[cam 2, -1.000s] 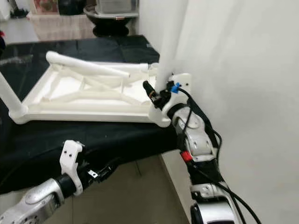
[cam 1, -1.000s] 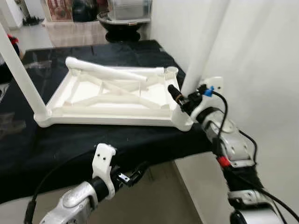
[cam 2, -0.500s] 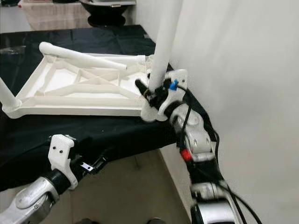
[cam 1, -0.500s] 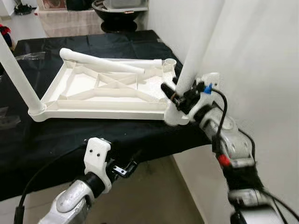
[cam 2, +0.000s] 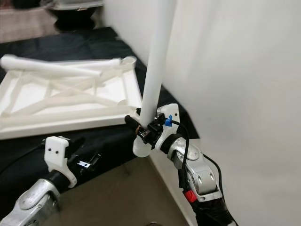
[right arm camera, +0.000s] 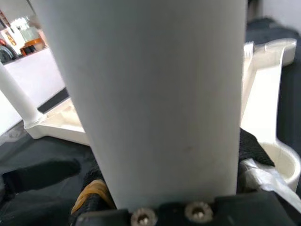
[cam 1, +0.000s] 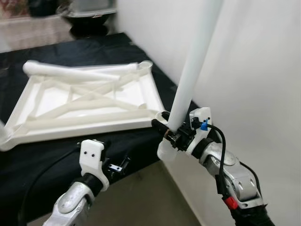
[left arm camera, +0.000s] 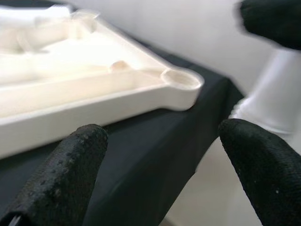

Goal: Building children table

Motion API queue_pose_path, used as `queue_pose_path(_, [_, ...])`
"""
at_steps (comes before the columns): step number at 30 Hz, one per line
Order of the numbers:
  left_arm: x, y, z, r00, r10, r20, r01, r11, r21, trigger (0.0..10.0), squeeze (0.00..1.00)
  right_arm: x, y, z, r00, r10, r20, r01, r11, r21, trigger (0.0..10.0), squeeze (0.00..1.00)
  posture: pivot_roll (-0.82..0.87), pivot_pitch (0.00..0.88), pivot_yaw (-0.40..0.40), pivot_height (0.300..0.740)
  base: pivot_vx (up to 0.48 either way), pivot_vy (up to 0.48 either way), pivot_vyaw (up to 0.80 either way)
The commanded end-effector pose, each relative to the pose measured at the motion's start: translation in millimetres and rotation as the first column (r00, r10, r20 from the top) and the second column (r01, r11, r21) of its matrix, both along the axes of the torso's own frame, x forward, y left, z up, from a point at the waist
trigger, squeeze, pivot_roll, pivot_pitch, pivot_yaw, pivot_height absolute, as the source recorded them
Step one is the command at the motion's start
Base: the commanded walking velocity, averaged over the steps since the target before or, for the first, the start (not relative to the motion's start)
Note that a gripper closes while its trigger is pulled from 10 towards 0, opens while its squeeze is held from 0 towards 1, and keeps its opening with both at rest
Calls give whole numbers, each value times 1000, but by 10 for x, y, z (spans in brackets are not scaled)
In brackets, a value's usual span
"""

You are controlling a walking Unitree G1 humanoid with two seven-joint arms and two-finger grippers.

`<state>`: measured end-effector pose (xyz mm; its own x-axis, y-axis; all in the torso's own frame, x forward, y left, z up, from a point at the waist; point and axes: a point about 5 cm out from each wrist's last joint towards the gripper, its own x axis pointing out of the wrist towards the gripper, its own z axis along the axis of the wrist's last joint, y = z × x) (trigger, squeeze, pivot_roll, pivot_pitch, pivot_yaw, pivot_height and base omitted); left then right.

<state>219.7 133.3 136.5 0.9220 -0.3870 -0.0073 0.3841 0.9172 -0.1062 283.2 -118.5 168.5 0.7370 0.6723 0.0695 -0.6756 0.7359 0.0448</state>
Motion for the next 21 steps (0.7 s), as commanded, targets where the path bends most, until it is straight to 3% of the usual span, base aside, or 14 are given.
queue_pose_path(1, [3,28,-58,1000,8,-11,-8,1000,18,10000,0,-20,62,80,998,42,55,-41,999,-19,10000,0,-64,0,-48,740,262,0,788])
queue_pose_path(3, [21,23,-56,1000,5,-6,-5,1000,21,10000,0,-2,82,82,998,36,48,-35,999,-35,10000,0,-61,0,-50,740,264,0,394])
queue_pose_path(5, [50,10,-46,1000,2,5,-2,1000,20,10000,0,15,74,81,994,56,89,-45,991,-126,10000,0,-64,0,-50,740,270,0,394])
queue_pose_path(8, [65,-10,-43,1000,-1,12,1,1000,14,10000,0,11,57,76,994,52,96,-34,984,-176,10000,0,-67,0,-47,740,269,0,263])
queue_pose_path(14, [52,-41,-45,1000,-18,21,18,1000,19,10000,0,6,48,65,996,38,75,-25,985,-169,10000,0,-74,0,-40,740,255,0,0])
queue_pose_path(17, [22,-103,-92,999,-52,13,50,993,109,10000,0,7,9,81,996,22,83,-9,987,-158,10000,0,-76,0,-30,740,0,0,0])
queue_pose_path(21, [-22,-137,-127,996,-86,-8,87,991,100,10000,0,4,-18,107,995,23,93,-8,988,-155,10000,0,-80,6,-28,740,0,0,0])
